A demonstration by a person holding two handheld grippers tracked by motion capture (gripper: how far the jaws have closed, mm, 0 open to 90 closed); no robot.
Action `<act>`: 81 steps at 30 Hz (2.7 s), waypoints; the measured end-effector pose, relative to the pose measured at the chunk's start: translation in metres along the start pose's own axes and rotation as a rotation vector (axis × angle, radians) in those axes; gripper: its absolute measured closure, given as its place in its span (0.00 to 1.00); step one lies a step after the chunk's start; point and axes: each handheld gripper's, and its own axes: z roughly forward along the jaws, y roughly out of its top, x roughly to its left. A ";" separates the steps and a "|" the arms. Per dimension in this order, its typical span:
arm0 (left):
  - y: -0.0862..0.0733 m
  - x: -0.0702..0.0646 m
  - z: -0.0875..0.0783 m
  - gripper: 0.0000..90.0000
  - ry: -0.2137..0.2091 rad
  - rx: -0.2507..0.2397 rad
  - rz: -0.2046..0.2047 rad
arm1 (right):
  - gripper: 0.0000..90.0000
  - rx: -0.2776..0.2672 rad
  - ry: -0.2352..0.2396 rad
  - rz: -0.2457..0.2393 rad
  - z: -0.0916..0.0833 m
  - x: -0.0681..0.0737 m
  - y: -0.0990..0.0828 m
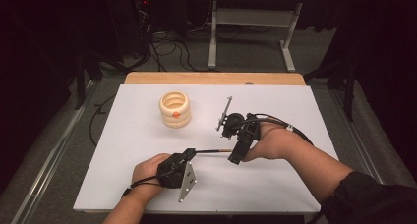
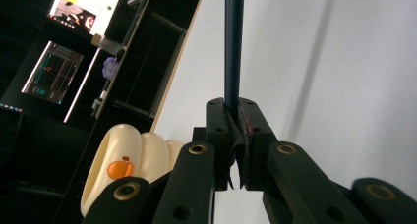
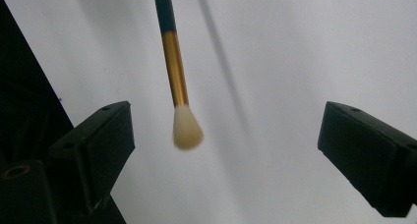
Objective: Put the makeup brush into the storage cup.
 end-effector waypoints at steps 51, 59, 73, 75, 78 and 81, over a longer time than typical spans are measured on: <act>-0.035 0.002 0.006 0.95 -0.033 0.084 -0.208 | 0.08 -0.510 -0.172 0.288 0.087 -0.005 -0.105; -0.039 0.009 0.004 0.95 -0.034 0.060 -0.354 | 0.09 -0.656 -0.192 0.363 0.094 0.000 -0.120; -0.055 0.025 0.003 0.95 -0.060 0.005 -0.653 | 0.10 -0.805 -0.197 0.410 0.108 0.007 -0.137; -0.056 0.026 0.003 0.95 -0.065 -0.003 -0.682 | 0.10 -0.825 -0.195 0.417 0.108 0.007 -0.139; -0.059 0.028 0.002 0.95 -0.070 -0.016 -0.724 | 0.09 -0.848 -0.193 0.431 0.109 0.008 -0.141; -0.061 0.030 0.002 0.95 -0.079 -0.025 -0.767 | 0.09 -0.857 -0.209 0.424 0.109 0.009 -0.142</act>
